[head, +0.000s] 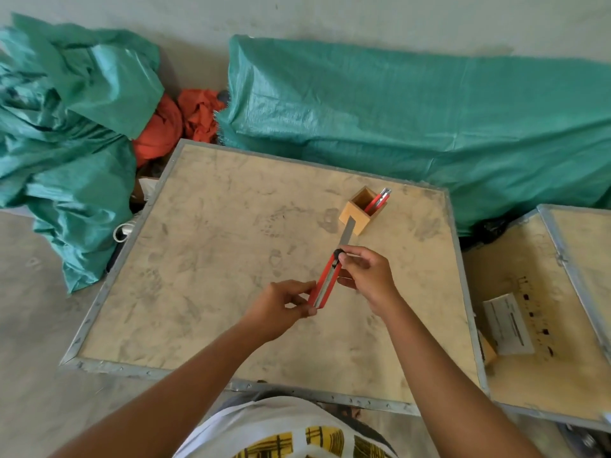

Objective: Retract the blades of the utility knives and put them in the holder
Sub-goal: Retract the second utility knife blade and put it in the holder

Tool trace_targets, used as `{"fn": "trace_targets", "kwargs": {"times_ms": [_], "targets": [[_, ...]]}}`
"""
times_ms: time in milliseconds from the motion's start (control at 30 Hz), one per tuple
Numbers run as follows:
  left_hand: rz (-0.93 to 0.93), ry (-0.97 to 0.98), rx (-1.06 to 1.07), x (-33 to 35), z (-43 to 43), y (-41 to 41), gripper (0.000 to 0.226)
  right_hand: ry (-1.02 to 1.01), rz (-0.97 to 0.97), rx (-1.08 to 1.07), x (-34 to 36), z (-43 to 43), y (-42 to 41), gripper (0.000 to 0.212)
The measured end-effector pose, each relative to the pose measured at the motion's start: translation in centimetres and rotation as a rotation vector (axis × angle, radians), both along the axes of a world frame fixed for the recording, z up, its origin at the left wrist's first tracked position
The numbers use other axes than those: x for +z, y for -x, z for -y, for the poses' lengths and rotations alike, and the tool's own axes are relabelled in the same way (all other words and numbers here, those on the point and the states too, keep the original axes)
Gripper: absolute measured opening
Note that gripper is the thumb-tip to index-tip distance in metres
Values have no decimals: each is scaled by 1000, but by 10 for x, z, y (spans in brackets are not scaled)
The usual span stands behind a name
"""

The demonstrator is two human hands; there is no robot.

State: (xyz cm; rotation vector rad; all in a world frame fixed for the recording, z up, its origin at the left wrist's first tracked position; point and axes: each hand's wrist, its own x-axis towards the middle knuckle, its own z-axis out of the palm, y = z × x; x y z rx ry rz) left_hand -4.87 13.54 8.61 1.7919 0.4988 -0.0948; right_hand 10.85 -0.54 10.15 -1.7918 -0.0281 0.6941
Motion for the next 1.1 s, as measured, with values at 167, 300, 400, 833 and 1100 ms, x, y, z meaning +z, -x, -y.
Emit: {"fn": "trace_targets", "kwargs": {"times_ms": [167, 300, 400, 833, 1100], "targets": [[96, 7, 106, 31, 25, -21, 49, -118, 51, 84, 33, 21, -25, 24], [148, 66, 226, 46, 53, -37, 46, -106, 123, 222, 52, 42, -39, 23], [195, 90, 278, 52, 72, -48, 43, -73, 175, 314, 60, 60, -49, 26], [308, 100, 354, 76, 135, -63, 43, -22, 388, 635, 79, 120, -68, 24], [348, 66, 369, 93, 130, -50, 45, -44, 495, 576, 85, 110, -43, 17]]}}
